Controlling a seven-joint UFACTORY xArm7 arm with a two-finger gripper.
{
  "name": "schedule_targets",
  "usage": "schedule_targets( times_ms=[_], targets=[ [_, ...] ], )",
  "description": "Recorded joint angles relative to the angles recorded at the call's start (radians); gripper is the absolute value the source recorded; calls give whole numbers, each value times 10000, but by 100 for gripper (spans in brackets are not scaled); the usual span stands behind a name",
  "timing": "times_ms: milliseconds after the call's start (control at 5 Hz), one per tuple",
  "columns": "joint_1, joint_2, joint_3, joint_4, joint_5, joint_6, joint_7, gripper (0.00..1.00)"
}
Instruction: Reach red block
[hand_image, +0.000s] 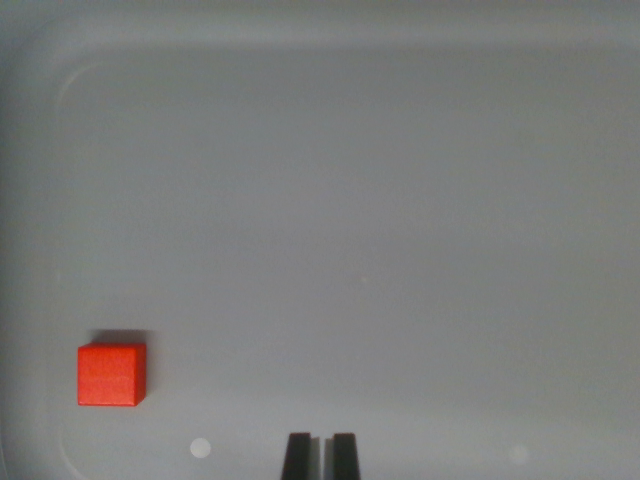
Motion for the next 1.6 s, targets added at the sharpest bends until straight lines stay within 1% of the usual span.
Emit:
schedule_targets(
  times_ms=[200, 600, 800, 1000, 1200, 1400, 1600],
  targets=[
    [37, 38, 29, -114, -8, -154, 16, 0],
    [37, 38, 29, -114, -8, -154, 16, 0],
    [87, 88, 69, -267, -20, -359, 38, 0],
    [87, 88, 69, -267, -20, -359, 38, 0],
    [148, 150, 117, -454, -34, -612, 65, 0],
    [148, 150, 117, -454, -34, -612, 65, 0],
    [219, 222, 173, -674, -50, -908, 97, 0]
  ],
)
